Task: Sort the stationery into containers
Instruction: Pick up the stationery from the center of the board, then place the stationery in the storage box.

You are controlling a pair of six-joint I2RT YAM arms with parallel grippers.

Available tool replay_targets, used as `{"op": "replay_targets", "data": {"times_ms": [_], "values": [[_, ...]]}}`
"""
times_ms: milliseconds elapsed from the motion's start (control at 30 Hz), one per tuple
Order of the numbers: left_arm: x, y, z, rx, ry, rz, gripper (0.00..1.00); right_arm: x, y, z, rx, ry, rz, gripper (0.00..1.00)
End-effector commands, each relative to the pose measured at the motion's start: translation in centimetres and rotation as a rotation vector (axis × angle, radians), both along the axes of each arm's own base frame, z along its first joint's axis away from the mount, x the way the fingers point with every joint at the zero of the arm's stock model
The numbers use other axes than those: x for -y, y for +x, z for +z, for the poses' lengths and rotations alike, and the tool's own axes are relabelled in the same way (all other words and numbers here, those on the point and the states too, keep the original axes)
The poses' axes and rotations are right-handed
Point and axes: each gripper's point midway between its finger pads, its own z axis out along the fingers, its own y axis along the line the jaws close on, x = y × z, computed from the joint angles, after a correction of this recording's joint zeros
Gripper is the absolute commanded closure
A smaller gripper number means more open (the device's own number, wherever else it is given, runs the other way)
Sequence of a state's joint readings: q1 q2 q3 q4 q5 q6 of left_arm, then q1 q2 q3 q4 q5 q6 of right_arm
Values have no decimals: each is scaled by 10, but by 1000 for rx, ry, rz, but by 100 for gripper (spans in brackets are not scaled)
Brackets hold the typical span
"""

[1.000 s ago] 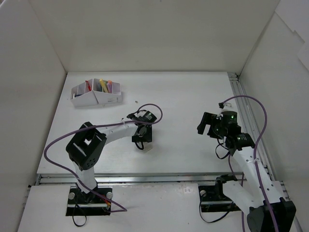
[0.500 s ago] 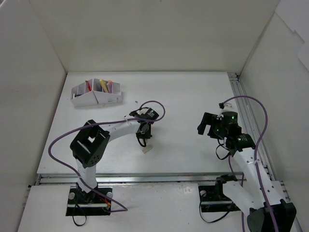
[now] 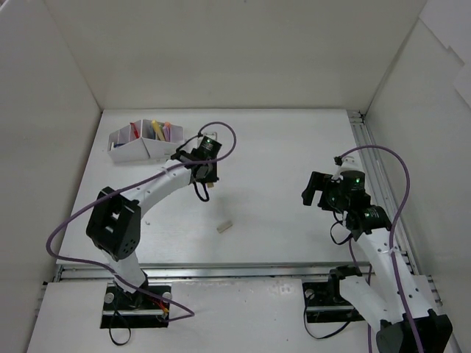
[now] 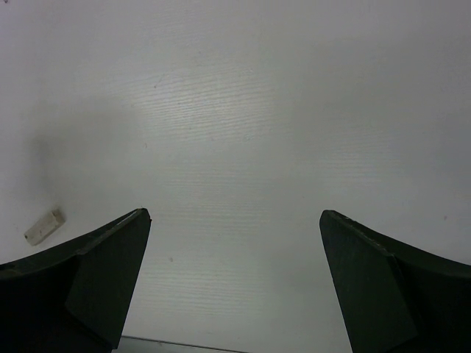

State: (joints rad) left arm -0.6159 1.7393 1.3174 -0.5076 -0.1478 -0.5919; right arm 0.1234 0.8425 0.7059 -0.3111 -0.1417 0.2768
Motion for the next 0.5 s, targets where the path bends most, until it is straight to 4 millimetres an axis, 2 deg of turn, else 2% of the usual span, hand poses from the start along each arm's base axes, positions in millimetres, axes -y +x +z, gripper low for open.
{"op": "replay_targets", "data": {"times_ms": [0, 33, 100, 133, 167, 200, 233, 267, 300, 333, 367, 433, 467], "values": [[-7, 64, 78, 249, -46, -31, 100, 0, 9, 19, 93, -15, 26, 2], [-17, 85, 97, 300, -44, -36, 100, 1, 10, 21, 108, -21, 26, 2], [-26, 112, 106, 341, -42, -44, 100, 4, 11, 24, 121, -36, 21, 2], [-26, 127, 125, 388, -60, -58, 100, 5, 11, 25, 130, -41, 19, 2], [-43, 146, 123, 405, -30, -46, 100, 5, 11, 27, 137, -49, 25, 2], [-50, 159, 128, 436, -23, -46, 100, 6, 11, 26, 138, -52, 24, 2], [-51, 172, 144, 482, -29, -66, 100, 5, 11, 28, 145, -57, 33, 2], [-62, 187, 133, 479, 10, -87, 100, 4, 10, 27, 144, -54, 43, 2], [-65, 195, 134, 494, 24, -112, 100, 4, 11, 28, 148, -53, 43, 2], [-61, 203, 145, 524, 6, -151, 100, 3, 11, 27, 148, -56, 51, 2], [-60, 212, 135, 515, 29, -165, 100, 3, 11, 28, 151, -56, 53, 2], [-75, 227, 145, 554, 77, -177, 100, 4, 11, 29, 158, -63, 53, 2], [-75, 233, 137, 547, 90, -186, 100, 4, 11, 29, 157, -63, 52, 2]]}}
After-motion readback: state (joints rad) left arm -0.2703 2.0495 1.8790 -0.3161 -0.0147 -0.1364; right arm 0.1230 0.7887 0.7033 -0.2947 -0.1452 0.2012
